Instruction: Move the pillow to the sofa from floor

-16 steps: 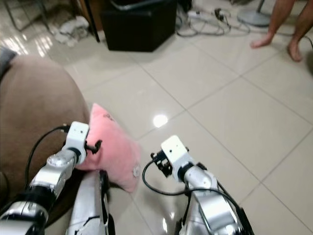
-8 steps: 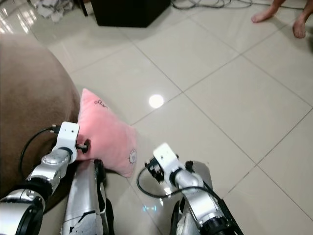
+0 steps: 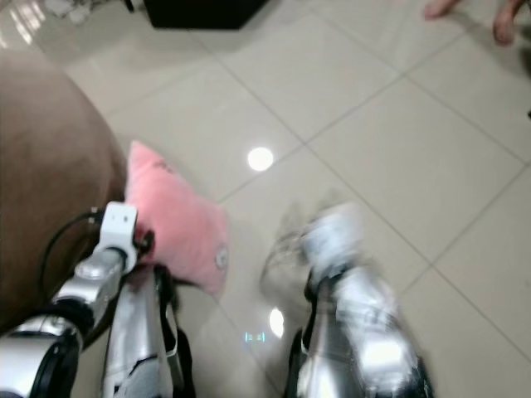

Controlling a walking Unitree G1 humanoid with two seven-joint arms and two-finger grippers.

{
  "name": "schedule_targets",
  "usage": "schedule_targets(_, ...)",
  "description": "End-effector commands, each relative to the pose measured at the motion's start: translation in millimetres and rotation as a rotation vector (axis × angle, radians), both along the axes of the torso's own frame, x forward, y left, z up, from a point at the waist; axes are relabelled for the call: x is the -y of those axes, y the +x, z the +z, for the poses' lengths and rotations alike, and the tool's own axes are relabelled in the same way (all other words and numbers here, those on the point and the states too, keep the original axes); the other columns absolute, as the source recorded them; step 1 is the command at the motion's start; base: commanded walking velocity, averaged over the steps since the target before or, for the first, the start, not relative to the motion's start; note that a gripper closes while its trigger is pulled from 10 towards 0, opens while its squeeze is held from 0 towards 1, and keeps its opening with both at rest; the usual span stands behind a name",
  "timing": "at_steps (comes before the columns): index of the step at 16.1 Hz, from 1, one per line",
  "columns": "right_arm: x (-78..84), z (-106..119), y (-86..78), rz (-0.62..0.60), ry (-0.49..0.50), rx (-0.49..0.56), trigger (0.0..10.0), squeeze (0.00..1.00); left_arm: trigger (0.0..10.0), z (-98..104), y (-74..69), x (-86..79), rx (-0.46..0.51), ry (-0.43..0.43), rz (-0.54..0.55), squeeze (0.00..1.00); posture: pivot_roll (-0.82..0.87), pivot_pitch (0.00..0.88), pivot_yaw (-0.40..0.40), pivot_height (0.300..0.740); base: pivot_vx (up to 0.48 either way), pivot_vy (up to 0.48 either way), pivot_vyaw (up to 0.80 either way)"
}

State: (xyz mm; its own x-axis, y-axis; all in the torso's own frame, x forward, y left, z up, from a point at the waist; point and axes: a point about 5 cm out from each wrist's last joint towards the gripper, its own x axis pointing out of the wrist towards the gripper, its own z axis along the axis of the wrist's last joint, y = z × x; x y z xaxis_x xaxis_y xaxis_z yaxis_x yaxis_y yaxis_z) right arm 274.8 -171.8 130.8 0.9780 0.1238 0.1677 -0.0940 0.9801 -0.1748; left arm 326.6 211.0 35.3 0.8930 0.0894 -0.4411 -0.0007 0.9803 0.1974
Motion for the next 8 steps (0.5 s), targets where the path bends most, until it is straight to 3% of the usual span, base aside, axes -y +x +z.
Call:
schedule_targets(1, 36.4, 10, -6.5, -0.172, 0.125, 0.022, 10.0, 0.0, 0.0, -8, -7.0, -3.6, -0.022, -0.027, 0.015, 0.0, -0.09, 0.232, 0.016, 0.496, 0.0, 0.0, 0.0)
schedule_targets(3, 32.4, 21, -4.1, -0.059, 0.104, 0.009, 10.0, 0.0, 0.0, -8, -6.4, -1.8, -0.023, -0.034, 0.009, 0.0, -0.1, 0.195, 0.015, 0.496, 0.0, 0.0, 0.0)
schedule_targets(4, 16.3, 19, -1.7, 0.119, 0.031, -0.06, 10.0, 0.0, 0.0, -7, -4.7, 0.4, -0.04, -0.019, -0.003, 0.0, -0.1, 0.179, 0.014, 0.496, 0.0, 0.0, 0.0)
schedule_targets(5, 10.7, 17, -1.3, 0.174, 0.012, -0.086, 10.0, 0.0, 0.0, -7, -4.2, 1.4, -0.047, -0.015, -0.008, 0.0, -0.1, 0.179, 0.014, 0.496, 0.0, 0.0, 0.0)
schedule_targets(6, -7.2, 11, -4.8, 0.338, -0.031, -0.146, 10.0, 0.0, 0.0, -7, -3.5, 3.1, -0.057, -0.004, -0.016, 0.0, -0.1, 0.172, 0.017, 0.496, 0.0, 0.0, 0.0)
schedule_targets(7, -34.1, 5, -18.6, 0.548, -0.045, -0.203, 10.0, 0.0, 0.0, -8, -4.2, 3.2, -0.067, -0.001, -0.023, 0.0, -0.1, 0.156, 0.02, 0.496, 0.0, 0.0, 0.0)
schedule_targets(8, -44.8, 3, -25.7, 0.637, -0.04, -0.226, 10.0, 0.0, 0.0, -8, -4.2, 3.1, -0.067, -0.001, -0.023, 0.0, -0.1, 0.151, 0.02, 0.496, 0.0, 0.0, 0.0)
